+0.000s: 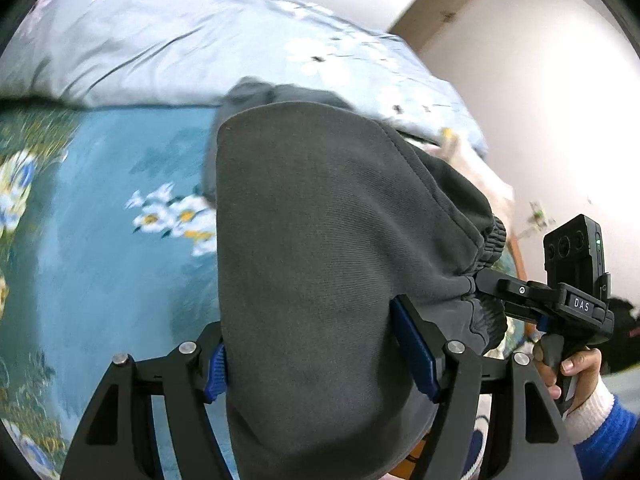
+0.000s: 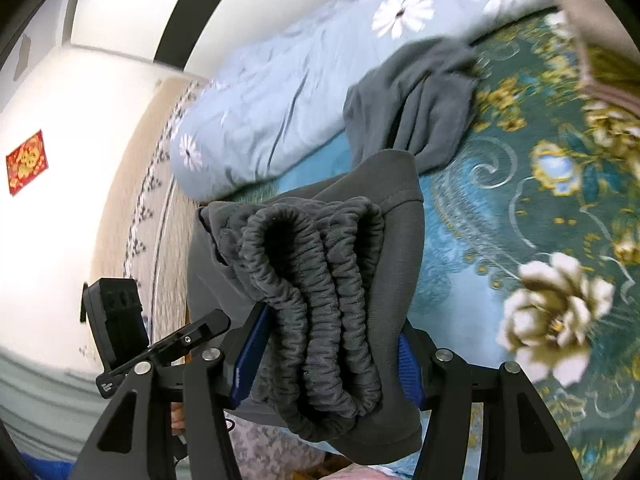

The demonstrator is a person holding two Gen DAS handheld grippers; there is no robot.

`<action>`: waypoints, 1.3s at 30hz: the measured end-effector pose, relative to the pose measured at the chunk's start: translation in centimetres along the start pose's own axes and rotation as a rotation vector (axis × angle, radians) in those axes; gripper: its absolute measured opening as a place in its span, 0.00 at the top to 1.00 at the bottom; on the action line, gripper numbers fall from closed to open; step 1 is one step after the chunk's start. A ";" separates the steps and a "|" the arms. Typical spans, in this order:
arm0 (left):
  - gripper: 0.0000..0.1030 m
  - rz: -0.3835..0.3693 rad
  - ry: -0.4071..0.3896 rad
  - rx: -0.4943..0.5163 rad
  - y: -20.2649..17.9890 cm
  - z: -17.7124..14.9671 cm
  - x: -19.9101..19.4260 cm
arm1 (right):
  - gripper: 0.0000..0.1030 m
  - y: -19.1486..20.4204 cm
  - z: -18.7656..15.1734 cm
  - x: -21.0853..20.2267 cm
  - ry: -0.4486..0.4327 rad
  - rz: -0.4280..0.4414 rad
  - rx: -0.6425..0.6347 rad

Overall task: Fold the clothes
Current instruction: 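Lift the folded sweatpants with both grippers and carry them toward the beige stack, then lower the sweatpants onto the beige fuzzy folded stack with both grippers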

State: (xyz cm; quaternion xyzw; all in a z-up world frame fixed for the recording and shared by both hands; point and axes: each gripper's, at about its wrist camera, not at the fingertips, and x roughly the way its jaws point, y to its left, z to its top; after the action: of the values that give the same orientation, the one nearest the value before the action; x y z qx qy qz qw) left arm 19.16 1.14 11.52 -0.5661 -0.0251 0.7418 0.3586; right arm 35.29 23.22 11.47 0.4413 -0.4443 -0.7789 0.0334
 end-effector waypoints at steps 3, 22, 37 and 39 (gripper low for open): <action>0.29 -0.039 0.006 0.045 -1.8 0.3 -0.4 | 0.41 0.6 -0.8 -2.9 -0.050 -0.021 0.010; 0.29 -0.234 0.074 0.282 -12.2 4.7 0.9 | 0.41 0.8 -3.4 -15.5 -0.366 -0.128 0.141; 0.29 -0.184 0.104 0.278 -21.8 9.5 8.3 | 0.41 -8.8 2.4 -21.0 -0.381 -0.023 0.149; 0.29 -0.172 0.113 0.266 -23.3 10.5 9.7 | 0.41 -11.0 4.2 -21.8 -0.376 -0.008 0.148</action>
State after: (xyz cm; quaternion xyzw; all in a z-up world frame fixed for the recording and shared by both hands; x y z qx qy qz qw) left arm 20.89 27.79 17.66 -0.5501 0.0451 0.6724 0.4932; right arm 49.29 42.35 18.77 0.2912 -0.4972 -0.8128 -0.0857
